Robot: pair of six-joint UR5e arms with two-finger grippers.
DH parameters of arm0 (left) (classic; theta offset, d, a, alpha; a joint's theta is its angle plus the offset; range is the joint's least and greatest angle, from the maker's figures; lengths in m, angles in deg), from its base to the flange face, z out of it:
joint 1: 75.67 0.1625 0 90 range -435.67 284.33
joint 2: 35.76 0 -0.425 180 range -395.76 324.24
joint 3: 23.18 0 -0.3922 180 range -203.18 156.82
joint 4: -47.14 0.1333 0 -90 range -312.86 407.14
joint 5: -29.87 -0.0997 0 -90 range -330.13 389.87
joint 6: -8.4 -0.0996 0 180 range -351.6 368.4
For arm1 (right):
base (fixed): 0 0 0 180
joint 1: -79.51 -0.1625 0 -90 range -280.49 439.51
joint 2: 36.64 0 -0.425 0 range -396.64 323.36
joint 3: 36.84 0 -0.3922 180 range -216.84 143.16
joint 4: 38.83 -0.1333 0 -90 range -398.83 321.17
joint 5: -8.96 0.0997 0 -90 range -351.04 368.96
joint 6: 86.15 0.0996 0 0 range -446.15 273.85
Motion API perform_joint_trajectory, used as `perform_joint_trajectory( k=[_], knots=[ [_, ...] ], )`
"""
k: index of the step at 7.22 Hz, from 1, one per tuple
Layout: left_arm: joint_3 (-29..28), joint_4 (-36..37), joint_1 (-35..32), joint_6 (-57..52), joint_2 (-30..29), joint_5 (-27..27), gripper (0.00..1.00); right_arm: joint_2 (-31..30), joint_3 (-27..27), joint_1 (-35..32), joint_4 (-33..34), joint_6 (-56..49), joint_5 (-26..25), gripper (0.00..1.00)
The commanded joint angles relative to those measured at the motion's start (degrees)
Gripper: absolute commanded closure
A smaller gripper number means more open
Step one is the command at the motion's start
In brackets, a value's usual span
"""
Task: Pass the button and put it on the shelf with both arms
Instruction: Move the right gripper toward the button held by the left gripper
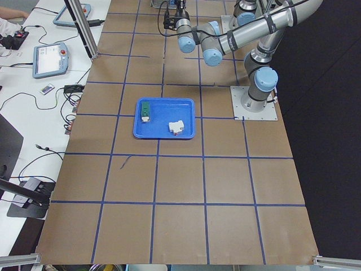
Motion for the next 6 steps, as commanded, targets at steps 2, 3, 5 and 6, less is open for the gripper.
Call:
perform_joint_trajectory(
  k=[2, 3, 5, 6],
  knots=[
    [-0.01, 0.0, -0.01, -0.02, 0.16, 0.01, 1.0, 1.27, 0.97, -1.25, 5.23, 0.56, 3.34, 0.0],
    [0.08, 0.0, -0.01, 0.07, 0.16, 0.01, 1.0, 2.15, 0.27, -1.25, 7.25, 1.26, 3.34, 0.0],
    [-0.01, 0.0, -0.01, 0.07, 0.24, 0.01, 1.0, 2.95, 0.61, -1.86, 11.29, 3.81, 3.43, 0.01],
    [-0.01, 0.0, -0.01, 0.07, 0.25, 0.01, 1.0, 3.73, 0.44, -1.95, 12.53, 4.6, 3.43, 0.03]
  ],
)
